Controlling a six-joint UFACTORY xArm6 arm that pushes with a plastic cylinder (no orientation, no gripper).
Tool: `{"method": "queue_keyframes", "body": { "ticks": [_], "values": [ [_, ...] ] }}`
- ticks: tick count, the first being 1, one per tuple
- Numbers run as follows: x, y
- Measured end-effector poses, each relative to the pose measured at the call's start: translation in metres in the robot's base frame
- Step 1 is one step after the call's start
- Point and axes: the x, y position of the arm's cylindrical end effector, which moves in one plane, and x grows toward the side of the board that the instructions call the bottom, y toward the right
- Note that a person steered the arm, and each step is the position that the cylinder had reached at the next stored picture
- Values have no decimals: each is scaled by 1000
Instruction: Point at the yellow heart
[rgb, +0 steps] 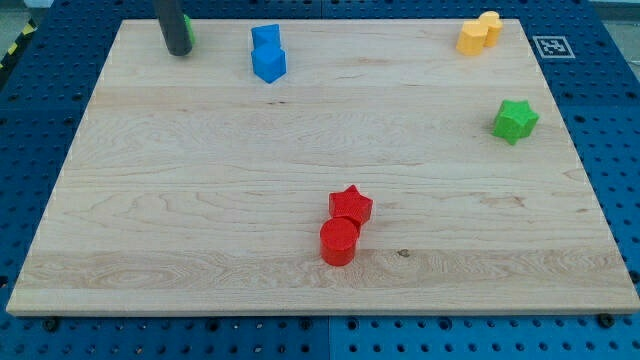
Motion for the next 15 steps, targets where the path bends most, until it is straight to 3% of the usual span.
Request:
{"method": "queue_keyframes", "body": {
  "ticks": [2, 4, 5, 8, 10, 11, 12, 13, 14, 15],
  "values": [
    [97, 81],
    [98, 81],
    [105, 121],
    [115, 320],
    [101, 353],
    [67, 377],
    [65, 421],
    [31, 469],
    [-33, 483],
    [-38, 483]
  ]
}}
